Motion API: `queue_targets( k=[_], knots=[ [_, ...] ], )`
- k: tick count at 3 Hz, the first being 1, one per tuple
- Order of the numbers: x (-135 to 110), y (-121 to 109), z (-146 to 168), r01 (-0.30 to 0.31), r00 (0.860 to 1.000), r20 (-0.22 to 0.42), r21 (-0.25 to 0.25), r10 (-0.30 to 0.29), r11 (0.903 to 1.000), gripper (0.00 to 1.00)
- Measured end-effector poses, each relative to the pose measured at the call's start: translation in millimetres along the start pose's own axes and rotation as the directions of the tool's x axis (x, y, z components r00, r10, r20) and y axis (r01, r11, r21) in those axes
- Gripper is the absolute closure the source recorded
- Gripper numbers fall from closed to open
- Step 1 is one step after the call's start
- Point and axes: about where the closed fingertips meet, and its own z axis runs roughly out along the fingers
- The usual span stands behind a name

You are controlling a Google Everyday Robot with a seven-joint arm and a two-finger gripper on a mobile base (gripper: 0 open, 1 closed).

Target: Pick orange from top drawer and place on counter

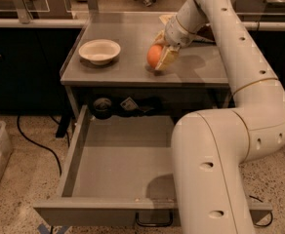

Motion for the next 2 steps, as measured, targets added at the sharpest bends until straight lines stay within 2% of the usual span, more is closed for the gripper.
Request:
queue_targets(
  k=[1, 2],
  knots=[
    [0.8, 8.2, 11.5, -0.046, 0.999, 0.003, -0.044, 0.046, 0.9979, 1.00],
    [0.8, 8.2, 11.9, -0.047, 0.999, 0.004, -0.045, 0.047, 0.9979, 1.00]
  ],
)
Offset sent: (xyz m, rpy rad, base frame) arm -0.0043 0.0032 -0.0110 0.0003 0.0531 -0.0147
